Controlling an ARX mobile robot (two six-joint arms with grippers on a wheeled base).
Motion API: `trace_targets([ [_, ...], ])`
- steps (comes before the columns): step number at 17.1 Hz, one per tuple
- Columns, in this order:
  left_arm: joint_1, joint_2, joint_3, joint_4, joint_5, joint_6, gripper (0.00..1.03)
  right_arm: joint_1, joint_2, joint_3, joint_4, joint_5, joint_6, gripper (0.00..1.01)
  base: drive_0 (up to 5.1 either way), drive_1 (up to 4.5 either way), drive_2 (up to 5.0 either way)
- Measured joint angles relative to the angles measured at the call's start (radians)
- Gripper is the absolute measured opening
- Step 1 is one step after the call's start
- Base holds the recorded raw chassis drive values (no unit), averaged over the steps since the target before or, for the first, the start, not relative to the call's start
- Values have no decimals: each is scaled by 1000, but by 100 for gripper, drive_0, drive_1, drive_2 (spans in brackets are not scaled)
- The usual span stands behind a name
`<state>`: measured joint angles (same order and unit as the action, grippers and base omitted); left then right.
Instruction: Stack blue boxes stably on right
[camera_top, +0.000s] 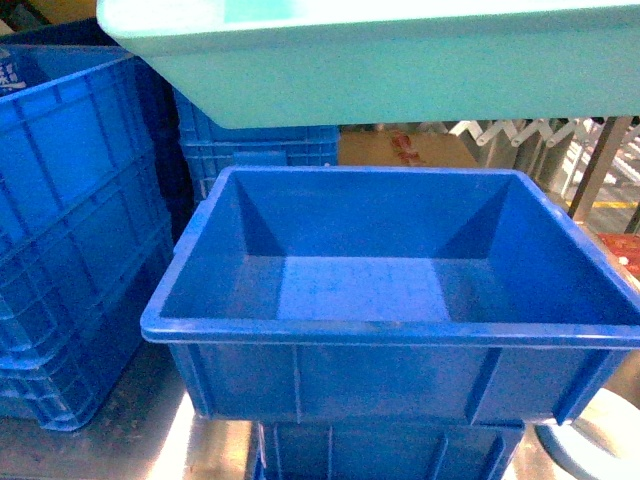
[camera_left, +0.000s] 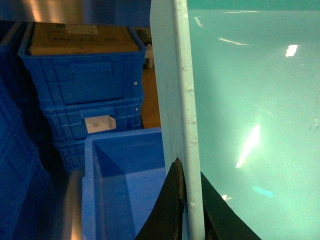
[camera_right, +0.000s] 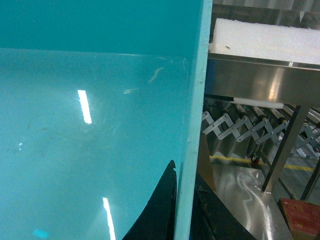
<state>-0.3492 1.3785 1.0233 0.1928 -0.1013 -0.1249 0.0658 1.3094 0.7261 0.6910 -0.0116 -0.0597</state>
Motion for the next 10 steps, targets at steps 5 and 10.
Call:
trace_targets([
  [5, 0, 0, 0, 0, 1, 0, 2, 0, 0, 0, 0, 0, 0, 7, -11, 403, -425],
  [10, 0, 0, 0, 1, 0, 0, 2, 0, 0, 0, -2, 0, 0, 7, 6, 337, -326],
])
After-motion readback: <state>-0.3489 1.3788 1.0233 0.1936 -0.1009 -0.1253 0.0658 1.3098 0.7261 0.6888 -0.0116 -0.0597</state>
